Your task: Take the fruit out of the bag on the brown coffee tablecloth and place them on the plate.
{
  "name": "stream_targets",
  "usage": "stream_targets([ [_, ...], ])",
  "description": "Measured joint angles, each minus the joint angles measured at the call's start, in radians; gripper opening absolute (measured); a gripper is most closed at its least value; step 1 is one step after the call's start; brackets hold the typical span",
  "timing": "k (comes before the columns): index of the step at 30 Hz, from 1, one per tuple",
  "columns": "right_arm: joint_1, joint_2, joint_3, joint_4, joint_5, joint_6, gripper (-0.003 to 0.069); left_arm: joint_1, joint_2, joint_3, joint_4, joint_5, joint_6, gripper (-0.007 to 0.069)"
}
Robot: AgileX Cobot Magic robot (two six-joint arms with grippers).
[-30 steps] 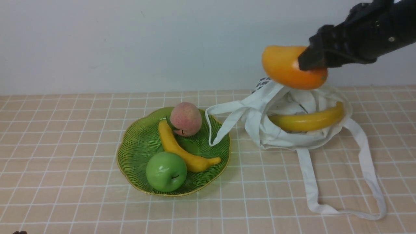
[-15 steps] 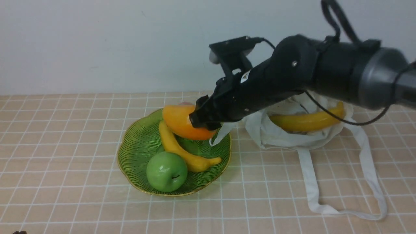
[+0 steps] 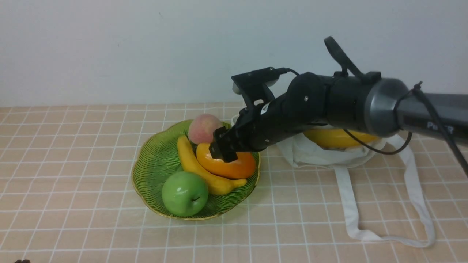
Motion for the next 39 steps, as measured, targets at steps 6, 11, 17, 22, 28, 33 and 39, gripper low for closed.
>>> stream_targets([
  [6, -0.003, -0.150, 0.000, -0.152, 0.119, 0.082, 0.0628, 0.000, 0.000, 0.000, 0.000, 0.000, 0.000, -0.0008],
  [11, -0.025, -0.438, 0.000, -0.409, 0.252, 0.319, 0.0388, 0.000, 0.000, 0.000, 0.000, 0.000, 0.000, -0.0008],
  [17, -0.038, -0.776, 0.023, -0.696, 0.429, 0.614, 0.0036, 0.000, 0.000, 0.000, 0.000, 0.000, 0.000, -0.0008],
  [22, -0.039, -1.108, 0.247, -0.862, 0.358, 0.741, -0.0012, 0.000, 0.000, 0.000, 0.000, 0.000, 0.000, -0.0008],
  [28, -0.039, -1.521, 0.643, -0.959, 0.073, 0.876, -0.0013, 0.000, 0.000, 0.000, 0.000, 0.000, 0.000, -0.0008],
  [33, -0.039, -1.823, 0.926, -0.994, -0.117, 0.967, -0.0014, 0.000, 0.000, 0.000, 0.000, 0.000, 0.000, -0.0008],
  [39, -0.039, -2.003, 1.117, -1.004, -0.175, 1.026, -0.0014, 0.000, 0.000, 0.000, 0.000, 0.000, 0.000, -0.0008],
])
